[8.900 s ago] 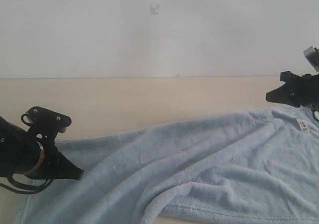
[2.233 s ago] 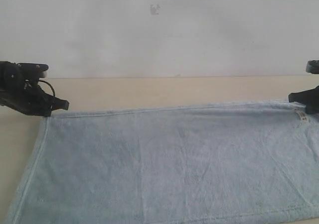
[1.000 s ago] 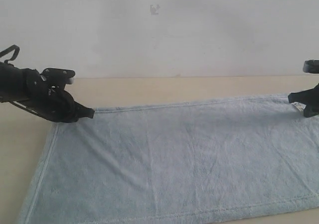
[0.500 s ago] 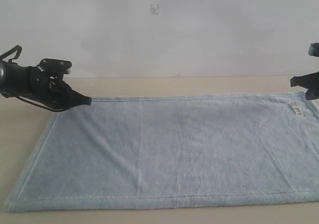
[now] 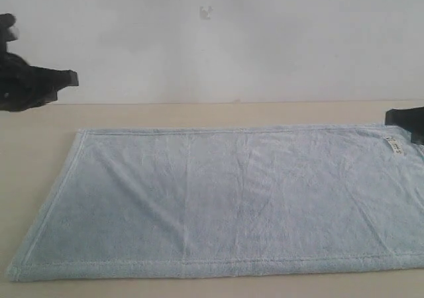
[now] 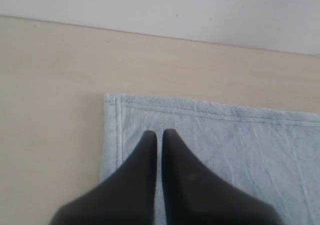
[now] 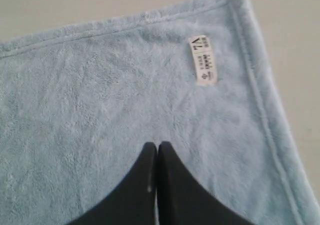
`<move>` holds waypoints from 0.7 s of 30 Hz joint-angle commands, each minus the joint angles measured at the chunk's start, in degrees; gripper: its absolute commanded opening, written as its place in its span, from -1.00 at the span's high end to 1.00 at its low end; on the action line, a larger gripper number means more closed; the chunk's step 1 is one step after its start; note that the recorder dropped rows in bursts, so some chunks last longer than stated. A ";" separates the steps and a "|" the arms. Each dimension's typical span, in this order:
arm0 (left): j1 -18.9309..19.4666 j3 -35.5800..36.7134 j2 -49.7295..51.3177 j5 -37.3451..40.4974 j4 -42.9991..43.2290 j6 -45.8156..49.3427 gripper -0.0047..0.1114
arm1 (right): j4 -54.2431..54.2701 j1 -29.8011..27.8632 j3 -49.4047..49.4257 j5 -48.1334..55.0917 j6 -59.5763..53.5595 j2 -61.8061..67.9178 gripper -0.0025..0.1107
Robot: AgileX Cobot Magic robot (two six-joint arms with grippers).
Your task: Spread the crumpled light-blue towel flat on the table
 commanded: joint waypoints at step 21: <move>0.00 52.14 -88.44 -21.82 -30.51 28.17 0.85 | 0.24 24.88 28.38 -4.96 -11.62 -74.47 0.96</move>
